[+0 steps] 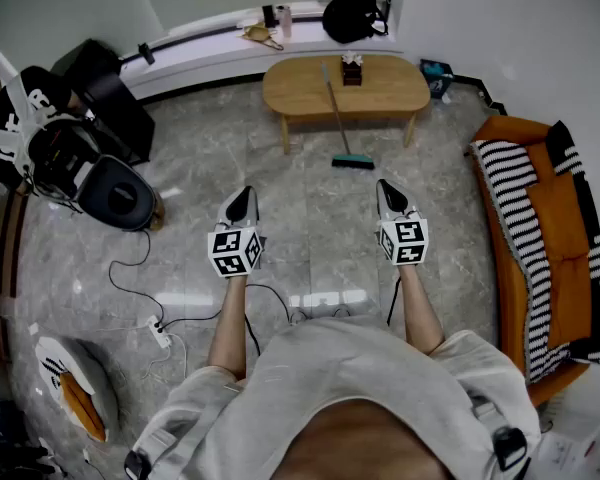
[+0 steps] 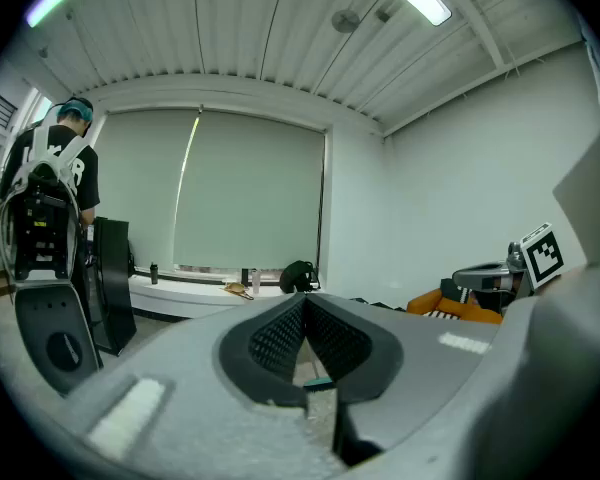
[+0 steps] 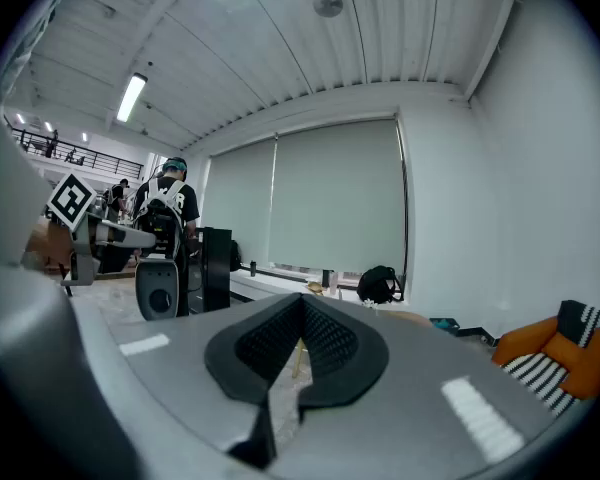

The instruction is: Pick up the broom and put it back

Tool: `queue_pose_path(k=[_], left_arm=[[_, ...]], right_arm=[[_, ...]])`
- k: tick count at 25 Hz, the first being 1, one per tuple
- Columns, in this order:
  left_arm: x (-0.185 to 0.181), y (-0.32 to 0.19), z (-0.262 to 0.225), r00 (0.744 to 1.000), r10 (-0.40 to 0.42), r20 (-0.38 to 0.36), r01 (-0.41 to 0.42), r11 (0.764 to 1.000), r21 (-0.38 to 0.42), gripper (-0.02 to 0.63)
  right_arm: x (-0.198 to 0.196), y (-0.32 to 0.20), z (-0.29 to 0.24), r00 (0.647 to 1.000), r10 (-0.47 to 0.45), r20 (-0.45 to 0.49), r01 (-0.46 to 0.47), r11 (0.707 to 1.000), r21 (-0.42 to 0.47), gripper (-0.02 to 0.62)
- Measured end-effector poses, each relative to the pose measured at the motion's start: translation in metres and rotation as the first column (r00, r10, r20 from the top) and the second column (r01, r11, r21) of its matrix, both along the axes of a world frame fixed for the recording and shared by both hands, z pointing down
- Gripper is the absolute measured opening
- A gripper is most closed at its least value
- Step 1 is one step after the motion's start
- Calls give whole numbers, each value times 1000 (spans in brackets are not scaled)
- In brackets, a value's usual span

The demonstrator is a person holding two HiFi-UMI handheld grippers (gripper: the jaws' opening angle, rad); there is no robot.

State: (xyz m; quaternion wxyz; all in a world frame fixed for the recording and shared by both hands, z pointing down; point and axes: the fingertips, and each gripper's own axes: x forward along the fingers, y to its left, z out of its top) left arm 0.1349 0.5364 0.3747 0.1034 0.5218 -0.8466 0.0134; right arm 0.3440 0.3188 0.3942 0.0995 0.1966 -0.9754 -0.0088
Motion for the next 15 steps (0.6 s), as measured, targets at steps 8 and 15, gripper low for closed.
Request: queue_pose_path(k=[8,15], left_arm=[[7,-5,3,1000,6,-10,-6,1000,-4,0],[17,-12,3,1000,-3,-9,3,1000,-9,0]], right_arm=[[-5,0,-2,1000,-25,9,25,1000,-3,2],[2,-8,-2,999,-32,8,32,999,10,2]])
